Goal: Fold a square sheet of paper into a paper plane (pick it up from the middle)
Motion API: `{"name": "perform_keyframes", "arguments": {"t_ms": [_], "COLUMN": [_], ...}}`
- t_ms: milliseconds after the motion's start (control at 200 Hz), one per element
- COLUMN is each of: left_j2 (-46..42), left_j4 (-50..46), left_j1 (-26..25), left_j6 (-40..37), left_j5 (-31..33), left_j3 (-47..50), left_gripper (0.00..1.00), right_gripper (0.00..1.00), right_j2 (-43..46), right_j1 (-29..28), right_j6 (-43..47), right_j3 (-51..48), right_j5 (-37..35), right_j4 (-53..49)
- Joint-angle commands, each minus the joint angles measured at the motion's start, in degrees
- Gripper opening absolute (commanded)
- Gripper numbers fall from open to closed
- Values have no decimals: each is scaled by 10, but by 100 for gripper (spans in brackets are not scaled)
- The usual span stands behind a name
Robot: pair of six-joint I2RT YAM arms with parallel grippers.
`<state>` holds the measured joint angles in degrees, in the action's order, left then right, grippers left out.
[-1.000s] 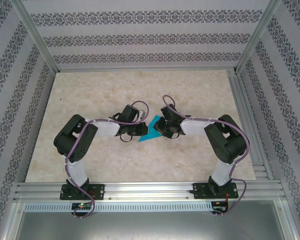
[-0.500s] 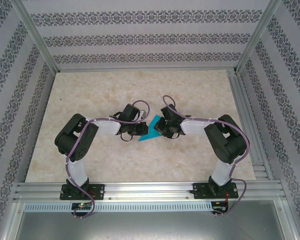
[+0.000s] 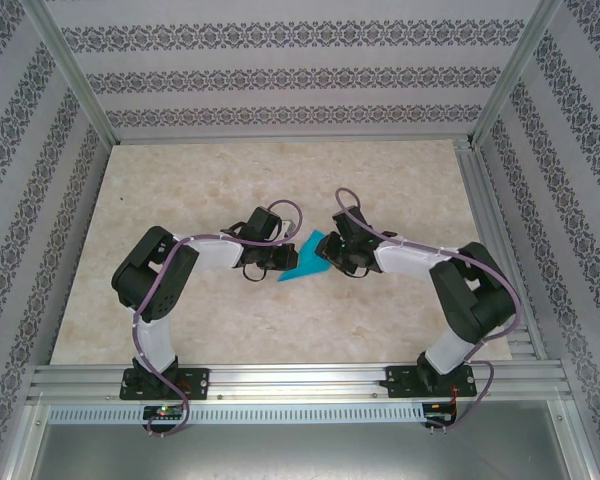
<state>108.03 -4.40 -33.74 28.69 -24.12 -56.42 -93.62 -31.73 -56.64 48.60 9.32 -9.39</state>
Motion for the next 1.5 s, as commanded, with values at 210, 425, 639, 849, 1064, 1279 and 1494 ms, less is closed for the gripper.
{"name": "perform_keyframes", "arguments": {"t_ms": [210, 425, 639, 849, 1064, 1279, 1494], "left_j2": [37, 39, 39, 39, 36, -11, -56], "left_j4": [-64, -65, -68, -69, -69, -39, -47], "left_j1": [-7, -8, -9, -8, -8, -9, -20], "left_j6": [-19, -20, -21, -20, -20, -6, -2], "left_j5": [21, 21, 22, 23, 21, -33, -40], "left_j3": [11, 11, 9, 8, 9, 9, 11], "left_gripper": [7, 7, 7, 7, 8, 13, 20], "right_gripper": [23, 17, 16, 15, 14, 13, 13], "right_j2": [-56, -118, -130, -123, -128, -141, -152], "right_j1": [-21, -25, -20, -11, -3, -4, -7], "right_j6": [67, 60, 55, 43, 37, 36, 36], "right_j3": [63, 97, 85, 48, 22, 12, 16], "right_j5": [59, 71, 43, 40, 43, 47, 47], "right_j4": [32, 28, 5, 26, 46, 49, 44]}}
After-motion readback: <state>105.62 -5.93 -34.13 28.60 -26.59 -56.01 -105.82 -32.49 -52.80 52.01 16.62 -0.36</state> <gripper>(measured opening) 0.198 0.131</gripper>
